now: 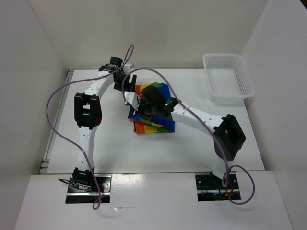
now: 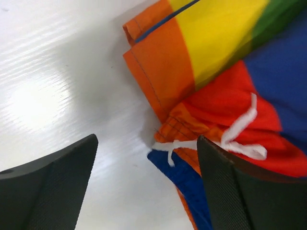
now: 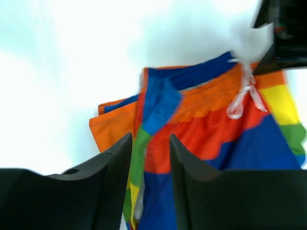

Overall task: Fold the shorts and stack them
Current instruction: Fold the shorts

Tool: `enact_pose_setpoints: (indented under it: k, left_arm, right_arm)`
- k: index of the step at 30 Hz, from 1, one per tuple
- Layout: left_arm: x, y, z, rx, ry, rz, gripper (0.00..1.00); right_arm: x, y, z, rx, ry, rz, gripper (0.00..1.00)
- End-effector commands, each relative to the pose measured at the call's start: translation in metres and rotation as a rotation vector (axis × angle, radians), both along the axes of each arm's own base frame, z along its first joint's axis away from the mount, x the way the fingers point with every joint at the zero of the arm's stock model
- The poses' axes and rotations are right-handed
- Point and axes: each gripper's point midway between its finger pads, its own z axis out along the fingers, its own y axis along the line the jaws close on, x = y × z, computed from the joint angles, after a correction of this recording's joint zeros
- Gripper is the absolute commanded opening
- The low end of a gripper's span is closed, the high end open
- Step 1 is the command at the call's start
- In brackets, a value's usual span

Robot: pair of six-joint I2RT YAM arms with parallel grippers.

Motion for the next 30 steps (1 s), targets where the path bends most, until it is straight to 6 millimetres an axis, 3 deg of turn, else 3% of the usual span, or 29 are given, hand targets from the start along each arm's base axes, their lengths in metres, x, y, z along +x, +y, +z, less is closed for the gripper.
enact_pose_setpoints:
  k: [1,2,4,5,6,7,8,9,10,11,13,14,15,16,20,23,25,28,30]
  left_arm:
    - [0.002,-0.004,0.099,-0.052,-0.202,-0.016,0.92]
    - [-0.005,-0.004,0.119,-0.065,-0.231,-0.022,0.92]
    - [-0.018,-0.005,0.126,-0.078,-0.227,-0.032,0.93]
    - [-0.033,-0.007,0.127,-0.099,-0.205,-0.049,0.93]
    - [-0.041,-0.008,0.125,-0.107,-0.190,-0.056,0.93]
    - [-0.051,-0.013,0.127,-0.118,-0.183,-0.073,0.90]
    - [-0.056,-0.013,0.118,-0.115,-0.157,-0.072,0.88]
    - [-0.069,-0.012,0.105,-0.119,-0.105,-0.077,0.86]
    - [-0.075,-0.017,0.096,-0.116,-0.082,-0.087,0.84]
    - [-0.081,-0.016,0.089,-0.112,-0.053,-0.085,0.77]
    - [-0.091,-0.020,0.071,-0.115,0.000,-0.098,0.74]
    - [-0.096,-0.025,0.068,-0.122,0.014,-0.112,0.74]
    - [-0.101,-0.031,0.058,-0.119,0.038,-0.124,0.74]
    - [-0.103,-0.030,0.047,-0.115,0.065,-0.123,0.77]
    - [-0.114,-0.041,0.024,-0.123,0.134,-0.149,0.82]
    - [-0.126,-0.052,0.014,-0.143,0.174,-0.179,0.82]
    - [-0.138,-0.057,0.002,-0.135,0.213,-0.196,0.76]
    - [-0.148,-0.050,-0.018,-0.095,0.267,-0.178,0.60]
    - [-0.157,-0.045,-0.022,-0.076,0.307,-0.170,0.46]
  right_arm:
    - [0.028,-0.020,0.085,0.275,0.013,-0.140,0.45]
    - [0.046,-0.041,0.082,0.301,0.047,-0.219,0.49]
    - [0.066,-0.059,0.074,0.319,0.082,-0.305,0.51]
    - [0.087,-0.081,0.069,0.329,0.099,-0.384,0.51]
    - [0.099,-0.087,0.050,0.338,0.170,-0.435,0.52]
    - [0.115,-0.092,0.054,0.364,0.179,-0.466,0.52]
    - [0.136,-0.111,0.048,0.379,0.197,-0.525,0.52]
    - [0.150,-0.114,0.022,0.381,0.269,-0.563,0.55]
    - [0.167,-0.117,0.029,0.405,0.269,-0.579,0.57]
    - [0.183,-0.128,0.003,0.385,0.311,-0.628,0.58]
    - [0.207,-0.131,0.007,0.414,0.305,-0.655,0.62]
    - [0.216,-0.136,0.002,0.420,0.311,-0.675,0.63]
    - [0.221,-0.133,-0.015,0.418,0.349,-0.697,0.64]
    - [0.230,-0.135,-0.012,0.438,0.341,-0.708,0.67]
    - [0.245,-0.141,-0.036,0.450,0.370,-0.748,0.71]
    - [0.243,-0.139,-0.060,0.432,0.417,-0.755,0.71]
    - [0.240,-0.138,-0.070,0.433,0.453,-0.767,0.71]
    - [0.235,-0.143,-0.089,0.424,0.492,-0.834,0.71]
    - [0.237,-0.149,-0.100,0.427,0.505,-0.909,0.66]
